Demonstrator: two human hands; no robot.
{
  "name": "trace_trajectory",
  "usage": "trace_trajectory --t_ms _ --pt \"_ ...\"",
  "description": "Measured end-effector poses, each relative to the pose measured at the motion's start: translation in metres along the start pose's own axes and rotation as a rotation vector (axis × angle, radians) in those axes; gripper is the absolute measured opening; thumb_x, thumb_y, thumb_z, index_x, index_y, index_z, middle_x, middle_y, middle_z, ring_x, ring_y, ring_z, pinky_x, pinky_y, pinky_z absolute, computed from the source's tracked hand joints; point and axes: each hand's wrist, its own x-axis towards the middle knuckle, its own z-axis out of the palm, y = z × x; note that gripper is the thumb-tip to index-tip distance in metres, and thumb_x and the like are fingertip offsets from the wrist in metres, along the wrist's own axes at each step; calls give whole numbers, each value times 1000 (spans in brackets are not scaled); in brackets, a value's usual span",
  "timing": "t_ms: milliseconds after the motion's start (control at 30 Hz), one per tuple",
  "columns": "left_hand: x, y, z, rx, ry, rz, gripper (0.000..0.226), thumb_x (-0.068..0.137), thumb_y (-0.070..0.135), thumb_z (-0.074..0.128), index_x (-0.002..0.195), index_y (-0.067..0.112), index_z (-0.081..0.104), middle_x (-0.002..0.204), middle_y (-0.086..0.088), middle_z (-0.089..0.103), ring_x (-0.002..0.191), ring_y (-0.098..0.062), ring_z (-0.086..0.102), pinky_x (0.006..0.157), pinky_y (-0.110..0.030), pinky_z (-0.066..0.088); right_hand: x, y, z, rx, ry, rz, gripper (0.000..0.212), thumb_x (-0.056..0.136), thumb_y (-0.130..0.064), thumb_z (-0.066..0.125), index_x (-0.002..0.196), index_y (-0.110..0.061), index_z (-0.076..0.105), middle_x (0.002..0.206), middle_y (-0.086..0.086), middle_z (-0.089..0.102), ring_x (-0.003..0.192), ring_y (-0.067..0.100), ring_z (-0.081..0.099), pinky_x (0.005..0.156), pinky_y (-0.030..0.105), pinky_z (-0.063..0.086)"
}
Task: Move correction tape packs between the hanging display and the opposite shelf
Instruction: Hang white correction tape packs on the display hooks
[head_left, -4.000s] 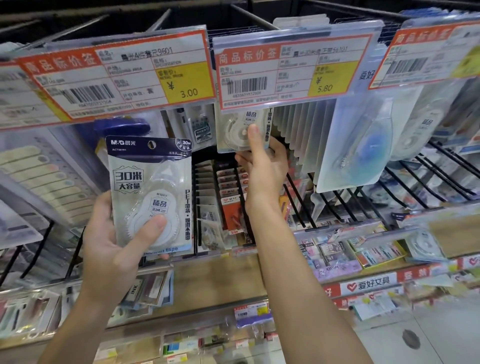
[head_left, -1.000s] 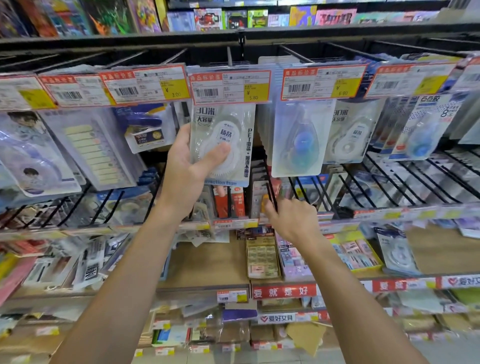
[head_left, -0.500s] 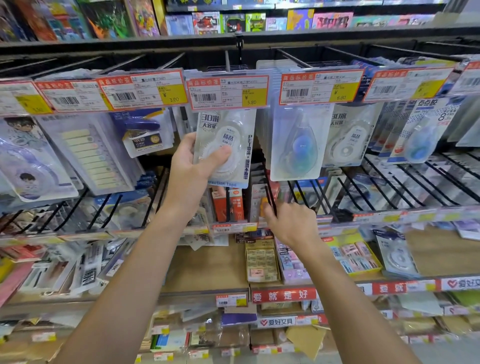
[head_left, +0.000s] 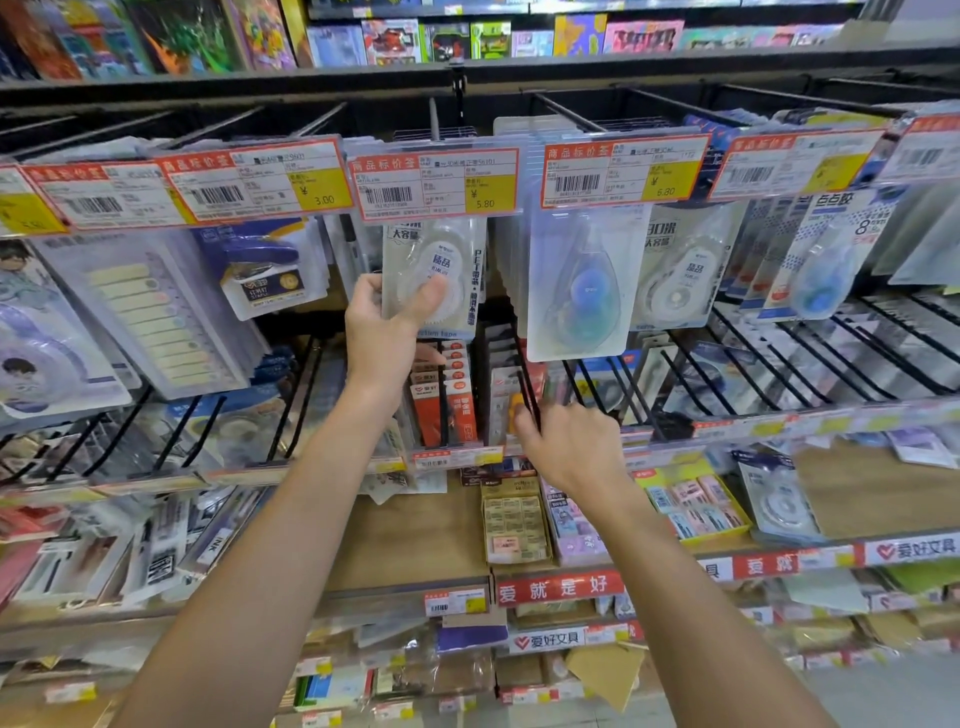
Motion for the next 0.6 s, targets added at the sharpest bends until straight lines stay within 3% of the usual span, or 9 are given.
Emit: trace_trajectory --t_ms 133,300,600 --pt "13 -8 1 -35 20 -63 32 85 33 80 100 19 56 101 -2 67 81 -18 70 44 -24 53 -1 1 0 25 17 0 51 106 -44 29 86 -9 62 82 13 69 80 35 68 63 34 44" --pt "19 -5 7 -4 47 -79 32 86 35 78 103 19 57 99 1 66 77 -15 69 43 -23 52 -5 -1 -9 6 -7 -67 40 108 -33 30 98 -11 63 84 13 66 84 37 69 78 41 56" --pt "20 -3 15 61 68 -166 45 86 41 77 119 21 54 111 3 65 99 -18 68 49 -23 55 -7 -1 -10 -63 2 -115 34 109 -25 32 121 -13 62 97 15 69 89 37 69 79 41 56"
